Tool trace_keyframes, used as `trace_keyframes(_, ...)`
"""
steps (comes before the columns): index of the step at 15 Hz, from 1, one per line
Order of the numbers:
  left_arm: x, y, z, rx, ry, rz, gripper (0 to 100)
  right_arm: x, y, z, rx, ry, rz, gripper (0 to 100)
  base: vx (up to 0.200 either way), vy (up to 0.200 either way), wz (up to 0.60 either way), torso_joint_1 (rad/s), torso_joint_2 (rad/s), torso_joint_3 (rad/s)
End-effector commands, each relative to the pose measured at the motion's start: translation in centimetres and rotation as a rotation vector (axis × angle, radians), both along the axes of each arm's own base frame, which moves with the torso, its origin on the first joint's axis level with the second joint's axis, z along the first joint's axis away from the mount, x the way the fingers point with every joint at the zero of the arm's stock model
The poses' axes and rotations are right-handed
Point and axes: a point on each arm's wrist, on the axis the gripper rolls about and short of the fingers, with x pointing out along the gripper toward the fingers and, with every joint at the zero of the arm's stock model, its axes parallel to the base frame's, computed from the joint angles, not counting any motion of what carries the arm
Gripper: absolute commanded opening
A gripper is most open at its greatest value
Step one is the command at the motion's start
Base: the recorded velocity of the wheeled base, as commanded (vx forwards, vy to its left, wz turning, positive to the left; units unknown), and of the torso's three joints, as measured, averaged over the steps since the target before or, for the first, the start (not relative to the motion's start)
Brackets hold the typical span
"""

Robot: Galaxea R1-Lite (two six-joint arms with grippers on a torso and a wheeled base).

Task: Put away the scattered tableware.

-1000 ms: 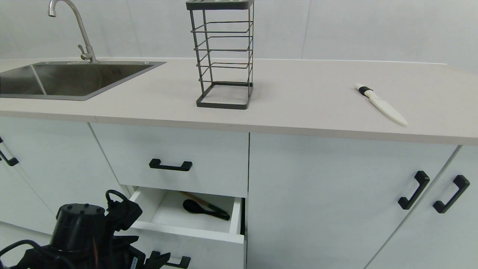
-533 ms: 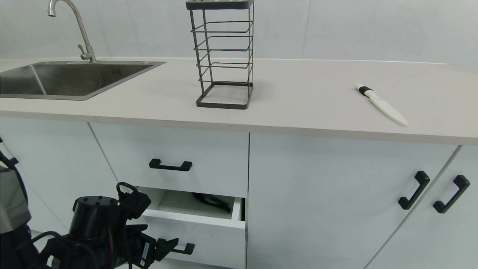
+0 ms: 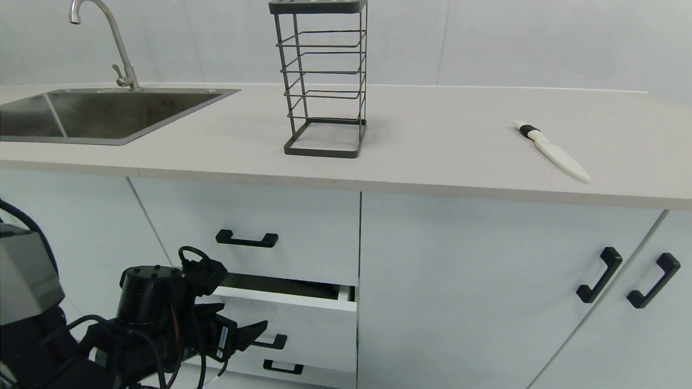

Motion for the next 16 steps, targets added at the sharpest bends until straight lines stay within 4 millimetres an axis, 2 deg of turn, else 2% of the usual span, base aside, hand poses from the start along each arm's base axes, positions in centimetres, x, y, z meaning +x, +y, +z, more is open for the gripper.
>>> trace_keyframes(1, 0.6, -0.1, -0.1, -0.002, -0.006, 0.002, 100, 0.0, 0.0, 0.0, -0.001, 0.002, 0.0, 100, 0.0, 0.0, 0.0, 0.0, 0.0, 0.0)
trace_keyframes(12, 3.2, -0.6, -1.1, -0.033, -0.061, 0.024, 100, 0.0, 0.0, 0.0, -0.001, 0.002, 0.0, 100, 0.0, 0.0, 0.0, 0.0, 0.0, 0.0)
trace_keyframes(14, 3.0, -0.6, -1.1, -0.033, -0.059, 0.022, 100, 0.0, 0.0, 0.0, -0.001, 0.002, 0.0, 100, 0.0, 0.0, 0.0, 0.0, 0.0, 0.0)
trace_keyframes(16, 1.6, -0.3, -0.9, -0.032, -0.058, 0.02, 100, 0.0, 0.0, 0.0, -0.001, 0.002, 0.0, 100, 0.0, 0.0, 0.0, 0.0, 0.0, 0.0)
